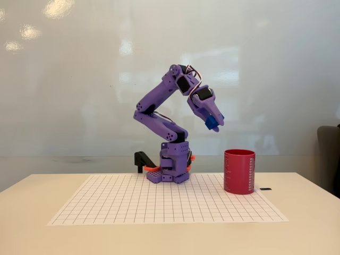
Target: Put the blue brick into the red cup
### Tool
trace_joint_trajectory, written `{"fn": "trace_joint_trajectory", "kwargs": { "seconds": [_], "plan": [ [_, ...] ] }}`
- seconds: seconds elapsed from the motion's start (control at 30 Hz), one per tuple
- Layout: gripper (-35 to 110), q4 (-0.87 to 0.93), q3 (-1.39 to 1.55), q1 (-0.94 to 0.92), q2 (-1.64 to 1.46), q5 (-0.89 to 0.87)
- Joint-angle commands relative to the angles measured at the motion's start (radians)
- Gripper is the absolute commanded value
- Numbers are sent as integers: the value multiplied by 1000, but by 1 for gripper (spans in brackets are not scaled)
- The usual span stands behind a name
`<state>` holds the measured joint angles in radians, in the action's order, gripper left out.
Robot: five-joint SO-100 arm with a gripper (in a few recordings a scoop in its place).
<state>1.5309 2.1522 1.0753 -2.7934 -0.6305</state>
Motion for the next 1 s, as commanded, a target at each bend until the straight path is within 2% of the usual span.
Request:
{"fn": "trace_joint_trajectory", "kwargs": {
  "seconds": [0.0, 0.13, 0.33, 0.63, 0.97],
  "plan": [
    [-1, -103, 0, 44, -29, -9],
    [-1, -207, -31, 81, 61, 25],
    [-1, -236, -109, 163, 250, 18],
    [-1, -198, -207, 232, 416, 18],
    [0, -206, -225, 210, 486, 32]
  ]
}}
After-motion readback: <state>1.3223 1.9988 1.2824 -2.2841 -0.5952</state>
